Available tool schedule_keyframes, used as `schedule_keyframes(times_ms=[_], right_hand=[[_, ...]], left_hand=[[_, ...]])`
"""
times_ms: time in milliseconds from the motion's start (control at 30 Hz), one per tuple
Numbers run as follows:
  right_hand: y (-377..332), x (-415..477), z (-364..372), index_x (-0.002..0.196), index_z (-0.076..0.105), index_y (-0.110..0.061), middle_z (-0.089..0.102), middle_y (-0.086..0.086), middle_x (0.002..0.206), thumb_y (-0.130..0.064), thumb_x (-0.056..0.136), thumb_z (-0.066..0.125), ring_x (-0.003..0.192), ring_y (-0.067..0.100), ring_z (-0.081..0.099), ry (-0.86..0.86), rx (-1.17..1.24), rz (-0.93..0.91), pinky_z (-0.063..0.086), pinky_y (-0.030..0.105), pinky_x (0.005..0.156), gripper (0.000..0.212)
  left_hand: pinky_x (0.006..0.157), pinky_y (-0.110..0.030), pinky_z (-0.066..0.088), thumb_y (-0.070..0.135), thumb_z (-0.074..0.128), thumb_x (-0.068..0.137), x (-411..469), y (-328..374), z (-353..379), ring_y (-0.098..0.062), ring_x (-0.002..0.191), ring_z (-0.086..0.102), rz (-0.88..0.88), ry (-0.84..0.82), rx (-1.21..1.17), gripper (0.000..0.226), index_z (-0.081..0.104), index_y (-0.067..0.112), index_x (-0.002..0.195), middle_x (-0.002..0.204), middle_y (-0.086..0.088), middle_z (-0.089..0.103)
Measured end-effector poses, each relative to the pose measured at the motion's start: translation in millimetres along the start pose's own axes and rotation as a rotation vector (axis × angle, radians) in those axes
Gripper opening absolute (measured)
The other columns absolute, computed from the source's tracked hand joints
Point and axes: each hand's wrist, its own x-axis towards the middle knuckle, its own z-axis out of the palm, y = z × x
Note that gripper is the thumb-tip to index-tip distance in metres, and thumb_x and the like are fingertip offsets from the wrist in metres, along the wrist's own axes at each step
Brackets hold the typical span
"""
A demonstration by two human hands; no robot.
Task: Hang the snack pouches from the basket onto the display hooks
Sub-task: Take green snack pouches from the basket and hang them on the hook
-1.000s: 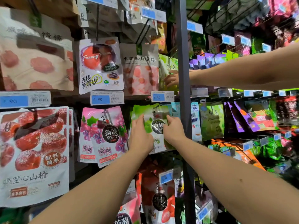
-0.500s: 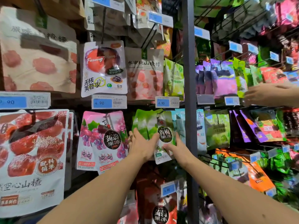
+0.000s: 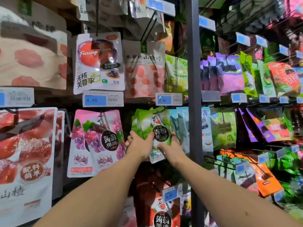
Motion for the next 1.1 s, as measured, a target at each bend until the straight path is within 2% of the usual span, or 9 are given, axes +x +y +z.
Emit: schedule_keyframes(times_ms=[67,200,367,533,667,800,933,1033,1100], right_hand=[[-4,-7,4,0.164,-0.001,-0.022,0.005,0.004,0.170,-0.048,0.065,0.049,0.155,0.031,0.008,0.034,-0.012,-0.013,0.019,0.049,0.121,0.113],[-4,-6,1,0.163,0.001,-0.019,0.010,0.006,0.167,-0.050,0.067,0.046,0.153,0.030,0.009,0.053,-0.057,-0.026,0.022,0.049,0.118,0.110],[-11,6,-16,0.163,0.005,-0.026,0.016,0.007,0.169,-0.077,0.070,0.051,0.155,0.030,0.017,0.007,-0.029,0.003,0.020,0.052,0.124,0.116],[-15,15,-18,0.164,0.002,-0.027,0.006,0.005,0.171,-0.071,0.078,0.055,0.157,0.029,0.004,0.025,-0.063,0.006,0.013,0.052,0.125,0.110],[-14,11,-17,0.163,0.014,-0.023,0.023,0.010,0.164,-0.086,0.058,0.050,0.151,0.031,0.022,0.057,-0.132,0.008,0.029,0.049,0.120,0.127],[-11,10,-18,0.158,0.029,-0.014,0.032,0.014,0.155,-0.092,0.059,0.046,0.141,0.035,0.039,0.032,-0.104,0.023,0.036,0.047,0.115,0.127],[-4,9,-18,0.156,0.033,-0.011,0.034,0.011,0.152,-0.097,0.056,0.046,0.138,0.035,0.044,0.025,-0.060,0.012,0.037,0.050,0.115,0.132],[-5,7,-20,0.141,0.046,-0.008,0.057,0.008,0.134,-0.089,0.066,0.060,0.115,0.027,0.062,0.028,0.042,-0.011,0.050,0.042,0.100,0.111],[-5,8,-19,0.149,0.037,-0.007,0.055,0.009,0.141,-0.078,0.080,0.059,0.124,0.030,0.056,0.054,-0.006,-0.026,0.045,0.038,0.100,0.102]], left_hand=[[0.115,-0.056,0.032,0.071,0.046,0.089,1,0,3,-0.042,0.142,0.033,-0.005,-0.010,-0.007,0.098,0.008,0.012,0.157,0.159,-0.019,0.030],[0.111,-0.051,0.035,0.077,0.044,0.086,-5,3,5,-0.042,0.138,0.038,-0.009,0.034,-0.009,0.102,0.008,0.015,0.157,0.155,-0.021,0.035],[0.107,-0.051,0.040,0.082,0.047,0.079,-7,5,7,-0.043,0.133,0.046,-0.053,0.075,-0.023,0.105,0.015,0.014,0.153,0.152,-0.021,0.039],[0.103,-0.051,0.045,0.082,0.047,0.080,-10,6,5,-0.043,0.124,0.054,-0.083,0.036,-0.062,0.103,0.014,0.015,0.150,0.145,-0.021,0.047],[0.098,-0.052,0.050,0.082,0.046,0.080,-10,5,1,-0.044,0.118,0.058,-0.084,0.020,-0.083,0.100,0.013,0.018,0.149,0.142,-0.021,0.051],[0.104,-0.046,0.040,0.077,0.048,0.086,-13,8,-3,-0.043,0.128,0.051,-0.116,-0.012,-0.129,0.106,0.004,0.011,0.156,0.144,-0.022,0.050],[0.113,-0.049,0.034,0.080,0.051,0.081,-15,6,-5,-0.042,0.137,0.043,-0.095,-0.096,-0.193,0.112,0.006,0.013,0.158,0.152,-0.021,0.042],[0.113,-0.048,0.036,0.083,0.056,0.074,-12,1,-9,-0.040,0.135,0.046,-0.083,-0.159,-0.234,0.118,0.012,0.011,0.156,0.149,-0.018,0.047],[0.110,-0.047,0.039,0.081,0.055,0.076,-12,0,-9,-0.039,0.132,0.048,-0.071,-0.161,-0.219,0.113,0.015,0.011,0.155,0.146,-0.017,0.050]])
